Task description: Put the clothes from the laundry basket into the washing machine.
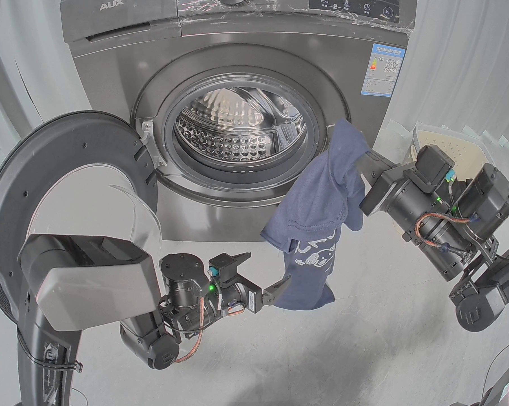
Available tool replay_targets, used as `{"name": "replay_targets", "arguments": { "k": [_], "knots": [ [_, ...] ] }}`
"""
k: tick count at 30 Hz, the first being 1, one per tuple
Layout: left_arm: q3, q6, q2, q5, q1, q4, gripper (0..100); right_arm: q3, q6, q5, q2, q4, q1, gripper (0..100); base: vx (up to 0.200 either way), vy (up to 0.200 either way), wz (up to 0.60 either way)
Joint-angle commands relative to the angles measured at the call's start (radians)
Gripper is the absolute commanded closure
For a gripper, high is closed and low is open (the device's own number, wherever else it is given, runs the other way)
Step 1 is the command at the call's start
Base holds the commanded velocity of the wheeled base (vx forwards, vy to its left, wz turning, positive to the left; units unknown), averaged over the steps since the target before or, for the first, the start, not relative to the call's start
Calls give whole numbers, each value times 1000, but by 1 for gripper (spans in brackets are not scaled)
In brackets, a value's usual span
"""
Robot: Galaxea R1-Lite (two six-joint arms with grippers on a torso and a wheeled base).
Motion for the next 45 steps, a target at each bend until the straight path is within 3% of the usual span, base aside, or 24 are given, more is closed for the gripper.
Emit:
{"name": "replay_targets", "arguments": {
  "k": [1, 6, 8, 10, 37, 41, 42, 45],
  "knots": [
    [-53, 15, 60, 1, 6, 0, 0, 0, 0, 1, 4, 0, 3, 100, 0, 0, 0],
    [-129, 26, 104, 6, 24, 2, 0, 0, 0, -1, 4, 0, 5, 100, 0, 0, 0],
    [-174, 52, 127, 20, 43, 2, 0, 0, 0, -1, 2, 0, 11, 100, 0, 0, 0],
    [-191, 58, 133, 27, 51, 2, 0, 0, 0, -1, 2, 0, 11, 100, 0, 0, 0],
    [-314, 58, 175, 41, 31, 2, 0, 3, 1, -1, 7, 0, 29, 100, 0, 0, 0],
    [-341, 58, 182, 67, 35, 2, 0, 4, 1, -1, 7, 0, 29, 100, 0, 0, 0],
    [-343, 58, 182, 73, 38, 2, 100, 6, 1, -1, 7, 0, 29, 100, 0, 0, 0],
    [-346, 54, 179, 78, 43, 2, 100, 6, 1, -1, 8, 0, 29, 100, 0, 0, 0]
  ]
}}
